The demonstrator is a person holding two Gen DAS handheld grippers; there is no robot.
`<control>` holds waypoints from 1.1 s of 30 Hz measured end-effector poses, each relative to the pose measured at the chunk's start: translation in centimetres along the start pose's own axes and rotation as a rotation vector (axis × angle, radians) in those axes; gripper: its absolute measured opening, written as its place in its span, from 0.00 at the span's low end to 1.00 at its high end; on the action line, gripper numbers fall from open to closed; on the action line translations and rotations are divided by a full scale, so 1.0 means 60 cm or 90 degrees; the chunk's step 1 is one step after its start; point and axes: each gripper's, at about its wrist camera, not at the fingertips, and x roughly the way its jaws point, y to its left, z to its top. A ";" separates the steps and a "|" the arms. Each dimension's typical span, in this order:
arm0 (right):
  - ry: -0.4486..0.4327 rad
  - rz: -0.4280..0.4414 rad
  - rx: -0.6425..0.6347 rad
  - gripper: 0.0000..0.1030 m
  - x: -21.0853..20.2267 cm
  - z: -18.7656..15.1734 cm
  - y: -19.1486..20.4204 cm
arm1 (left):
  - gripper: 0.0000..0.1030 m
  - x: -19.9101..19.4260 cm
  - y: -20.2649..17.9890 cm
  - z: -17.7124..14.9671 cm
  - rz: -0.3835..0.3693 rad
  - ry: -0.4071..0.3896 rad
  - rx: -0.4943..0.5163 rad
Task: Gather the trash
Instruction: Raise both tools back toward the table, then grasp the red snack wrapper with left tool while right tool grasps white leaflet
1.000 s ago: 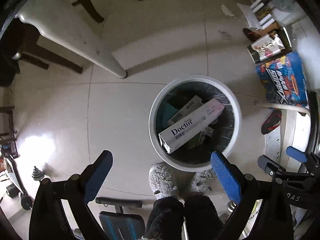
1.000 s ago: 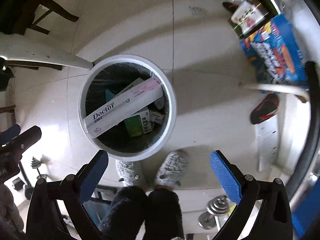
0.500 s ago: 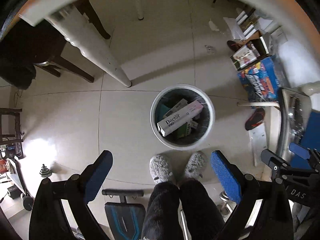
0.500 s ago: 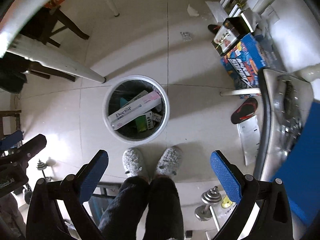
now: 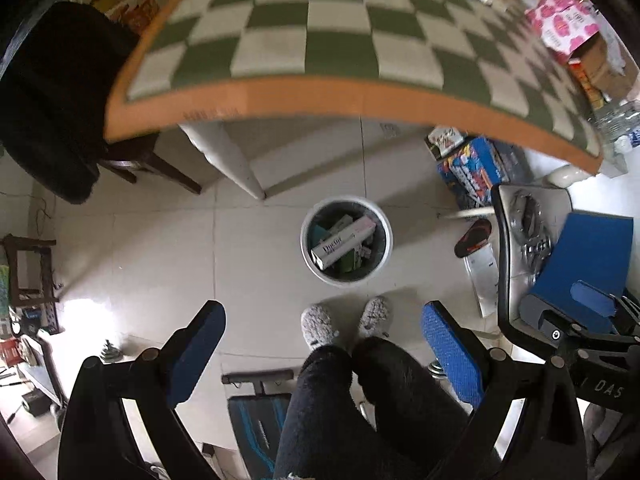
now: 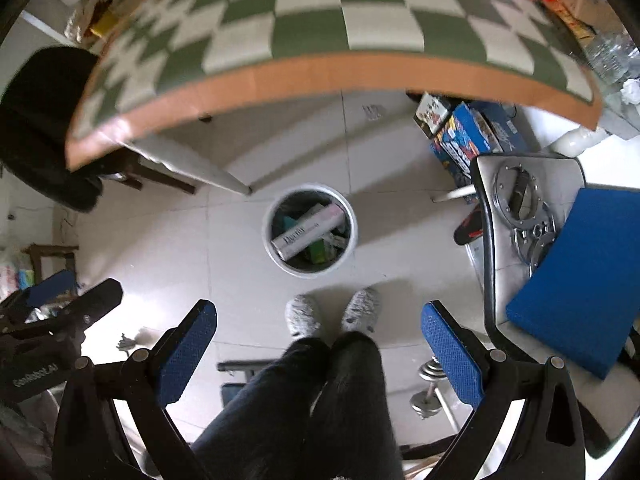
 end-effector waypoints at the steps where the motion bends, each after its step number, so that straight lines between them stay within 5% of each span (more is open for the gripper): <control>1: -0.009 0.009 0.005 1.00 -0.020 0.005 0.004 | 0.97 -0.016 0.000 0.008 0.004 -0.011 0.000; 6: -0.044 0.047 0.029 1.00 -0.085 0.057 0.010 | 0.97 -0.070 0.002 0.067 0.008 -0.059 -0.026; 12: -0.075 0.059 0.031 1.00 -0.129 0.204 -0.014 | 0.98 -0.097 -0.028 0.217 0.042 -0.129 -0.034; 18: -0.082 0.019 0.000 1.00 -0.128 0.444 -0.082 | 1.00 -0.078 -0.098 0.426 0.104 -0.171 -0.002; 26: -0.022 -0.057 -0.023 1.00 -0.036 0.813 -0.198 | 1.00 0.009 -0.171 0.693 0.155 -0.125 0.031; 33: 0.037 -0.100 -0.070 1.00 0.089 0.998 -0.230 | 1.00 0.090 -0.246 0.851 0.170 -0.079 0.153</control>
